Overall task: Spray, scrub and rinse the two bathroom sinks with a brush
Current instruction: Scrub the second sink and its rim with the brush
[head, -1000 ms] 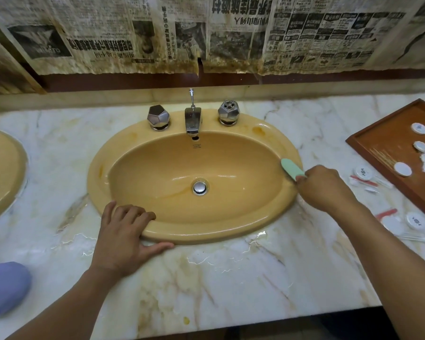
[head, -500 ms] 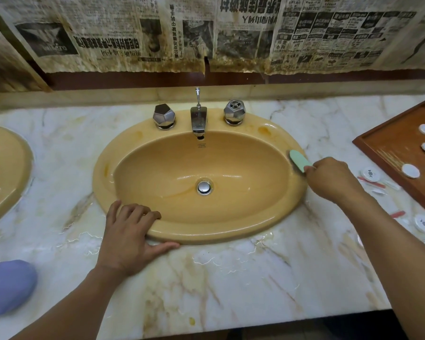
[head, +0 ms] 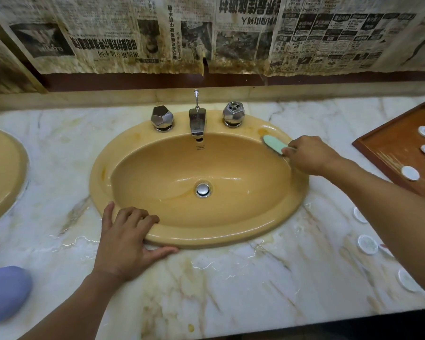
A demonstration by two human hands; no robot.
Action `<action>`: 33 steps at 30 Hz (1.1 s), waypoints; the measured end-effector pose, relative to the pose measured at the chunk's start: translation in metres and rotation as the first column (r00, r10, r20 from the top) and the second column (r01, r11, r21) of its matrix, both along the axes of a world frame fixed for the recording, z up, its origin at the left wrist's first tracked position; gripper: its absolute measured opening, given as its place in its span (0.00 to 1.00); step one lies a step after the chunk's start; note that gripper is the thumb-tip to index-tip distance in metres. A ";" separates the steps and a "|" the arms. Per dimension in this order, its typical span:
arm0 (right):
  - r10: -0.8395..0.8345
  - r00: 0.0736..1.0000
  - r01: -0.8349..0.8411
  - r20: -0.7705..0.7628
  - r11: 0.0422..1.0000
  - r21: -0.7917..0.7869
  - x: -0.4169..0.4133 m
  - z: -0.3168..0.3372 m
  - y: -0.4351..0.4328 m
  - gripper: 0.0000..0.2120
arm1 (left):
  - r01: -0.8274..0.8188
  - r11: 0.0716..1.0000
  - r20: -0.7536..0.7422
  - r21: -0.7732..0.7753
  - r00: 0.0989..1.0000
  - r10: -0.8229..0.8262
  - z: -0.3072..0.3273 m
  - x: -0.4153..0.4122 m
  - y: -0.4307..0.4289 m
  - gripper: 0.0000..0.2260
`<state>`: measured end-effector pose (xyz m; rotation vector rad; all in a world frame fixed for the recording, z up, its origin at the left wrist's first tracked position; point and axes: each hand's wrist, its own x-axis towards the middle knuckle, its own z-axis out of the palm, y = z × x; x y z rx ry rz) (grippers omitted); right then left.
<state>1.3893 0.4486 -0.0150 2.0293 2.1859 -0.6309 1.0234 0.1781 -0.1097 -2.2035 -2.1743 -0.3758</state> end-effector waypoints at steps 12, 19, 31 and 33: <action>-0.013 1.000 0.012 0.023 0.999 0.045 -0.010 0.014 0.028 0.15 | 0.005 1.000 0.005 -0.001 1.000 -0.005 0.002 0.001 0.000 0.37; 0.131 0.991 -0.131 -0.002 0.991 0.018 -0.040 0.013 0.031 0.17 | 0.006 1.000 -0.003 0.007 1.000 -0.006 0.003 0.002 0.001 0.36; 0.289 0.953 -0.291 0.095 0.957 0.004 -0.052 0.028 0.055 0.17 | 0.002 1.000 -0.014 -0.007 1.000 -0.002 0.001 0.001 0.001 0.36; 0.305 0.940 -0.313 0.150 0.949 0.035 -0.057 0.027 0.057 0.17 | 0.007 1.000 -0.011 -0.003 1.000 -0.007 0.001 0.001 0.000 0.36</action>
